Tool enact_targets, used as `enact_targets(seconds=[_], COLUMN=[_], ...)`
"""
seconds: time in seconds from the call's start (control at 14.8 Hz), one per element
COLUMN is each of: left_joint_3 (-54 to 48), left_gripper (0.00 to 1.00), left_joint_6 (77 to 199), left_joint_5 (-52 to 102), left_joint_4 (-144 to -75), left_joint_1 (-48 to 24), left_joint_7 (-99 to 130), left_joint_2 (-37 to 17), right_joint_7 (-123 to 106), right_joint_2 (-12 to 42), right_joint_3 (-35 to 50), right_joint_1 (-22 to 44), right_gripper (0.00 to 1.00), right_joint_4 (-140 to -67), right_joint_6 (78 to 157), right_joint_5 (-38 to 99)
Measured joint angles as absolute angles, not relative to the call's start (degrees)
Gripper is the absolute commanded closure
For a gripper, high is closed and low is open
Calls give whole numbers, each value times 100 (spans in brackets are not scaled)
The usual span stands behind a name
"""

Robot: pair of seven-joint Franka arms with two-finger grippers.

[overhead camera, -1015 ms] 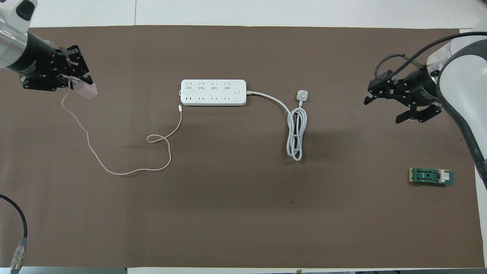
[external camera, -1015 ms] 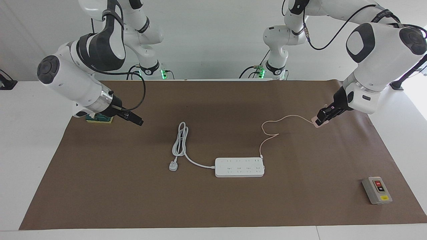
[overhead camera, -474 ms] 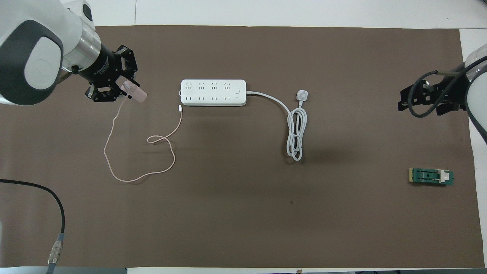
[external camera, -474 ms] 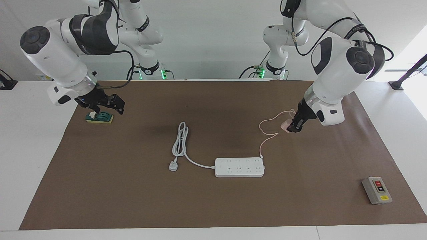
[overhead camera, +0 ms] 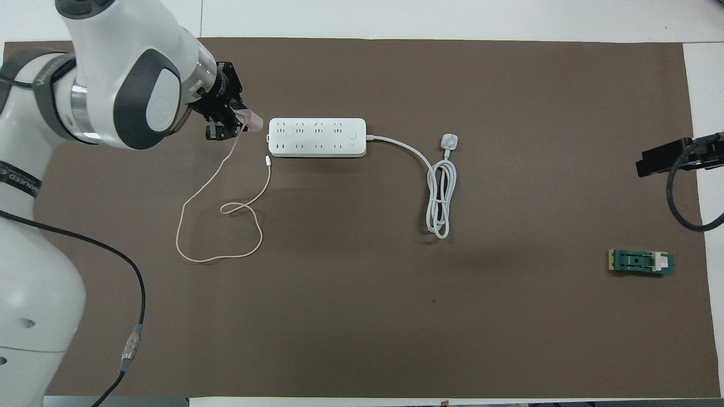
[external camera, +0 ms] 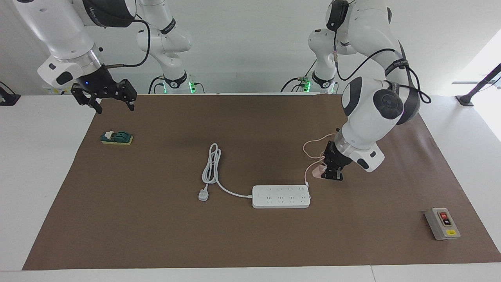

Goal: Plug charger into power strip
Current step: 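Move the charger with the left gripper to the strip's nearest socket, then push the charger prongs into the power strip socket with the left gripper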

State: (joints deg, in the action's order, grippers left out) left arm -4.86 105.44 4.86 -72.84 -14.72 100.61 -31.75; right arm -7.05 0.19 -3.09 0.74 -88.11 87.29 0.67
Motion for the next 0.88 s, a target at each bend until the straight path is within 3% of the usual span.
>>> enact_targets(seconds=[0.27,0.88], left_joint_3=[-490,-479], left_gripper=[100,100], left_joint_6=[10922,11015], left_joint_5=[-210,-481], left_joint_4=[-7357,-7450], left_joint_1=[-1809,-1928], left_joint_7=[10960,11324], left_joint_2=[-3590,-3611], right_joint_7=[-723,-781], right_joint_2=[-204,-224], right_joint_3=[-310,-205], right_joint_1=[39,-85], right_gripper=[0,0], right_joint_4=[-9071,-9256], right_joint_6=[8685,8821], right_joint_5=[62,-262])
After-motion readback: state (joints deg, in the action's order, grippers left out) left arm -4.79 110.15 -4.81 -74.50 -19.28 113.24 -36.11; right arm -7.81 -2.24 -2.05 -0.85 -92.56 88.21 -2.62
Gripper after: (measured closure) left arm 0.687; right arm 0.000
